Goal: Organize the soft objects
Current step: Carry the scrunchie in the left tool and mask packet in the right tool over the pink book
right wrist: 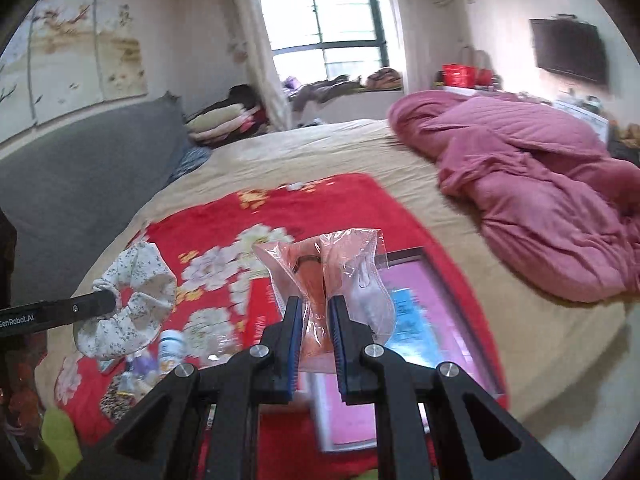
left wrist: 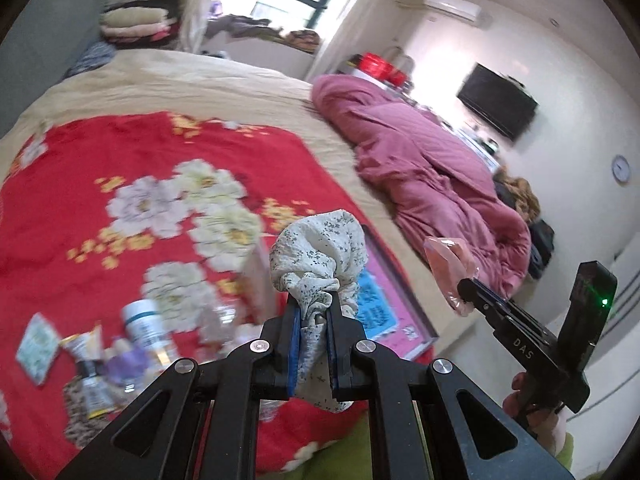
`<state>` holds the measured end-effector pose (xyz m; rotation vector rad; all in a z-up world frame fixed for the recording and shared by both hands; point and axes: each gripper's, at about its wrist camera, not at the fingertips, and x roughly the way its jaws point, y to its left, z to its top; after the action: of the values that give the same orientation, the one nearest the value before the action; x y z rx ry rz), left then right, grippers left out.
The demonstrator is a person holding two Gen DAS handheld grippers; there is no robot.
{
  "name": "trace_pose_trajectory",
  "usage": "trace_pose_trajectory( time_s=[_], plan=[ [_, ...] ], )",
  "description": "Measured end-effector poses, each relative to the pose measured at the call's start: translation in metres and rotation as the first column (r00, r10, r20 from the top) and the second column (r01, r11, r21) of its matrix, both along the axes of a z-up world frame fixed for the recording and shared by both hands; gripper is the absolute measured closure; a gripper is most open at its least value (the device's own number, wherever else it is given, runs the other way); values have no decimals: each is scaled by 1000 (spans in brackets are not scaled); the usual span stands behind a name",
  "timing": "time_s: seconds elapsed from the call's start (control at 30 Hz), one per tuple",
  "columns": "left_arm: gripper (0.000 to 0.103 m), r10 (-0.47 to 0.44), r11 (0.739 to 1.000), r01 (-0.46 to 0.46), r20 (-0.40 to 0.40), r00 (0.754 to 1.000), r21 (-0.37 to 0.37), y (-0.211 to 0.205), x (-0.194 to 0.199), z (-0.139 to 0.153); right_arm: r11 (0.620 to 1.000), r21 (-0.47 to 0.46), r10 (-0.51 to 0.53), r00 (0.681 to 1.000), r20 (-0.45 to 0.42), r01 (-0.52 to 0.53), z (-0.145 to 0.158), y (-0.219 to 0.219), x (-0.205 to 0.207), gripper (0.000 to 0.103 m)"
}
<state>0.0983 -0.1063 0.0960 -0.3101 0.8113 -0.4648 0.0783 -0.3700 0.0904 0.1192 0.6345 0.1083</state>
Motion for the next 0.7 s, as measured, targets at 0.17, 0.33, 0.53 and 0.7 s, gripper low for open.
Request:
trace_pose_trajectory(
  time_s=[0.17,0.33,0.53,0.7],
  plan=[
    [92,-58,998,58,-2,998,4,-50,11,3,999,-7,-50,999,-1,50,0,-35,-5,88],
    [92,-118,992,119,-29,993,43,-102,22,-10,997,-4,-72,997,-14,72,-6,-55,-6,88],
    [92,-149,983,154,-54,987,102,-149,30,-32,996,2,-93,995,-33,93,-18,-79,-2,88],
    [92,-162,974,173,-89,983,143,-173,38,-54,995,6,-100,993,-67,101,-37,-93,4,88]
  ],
)
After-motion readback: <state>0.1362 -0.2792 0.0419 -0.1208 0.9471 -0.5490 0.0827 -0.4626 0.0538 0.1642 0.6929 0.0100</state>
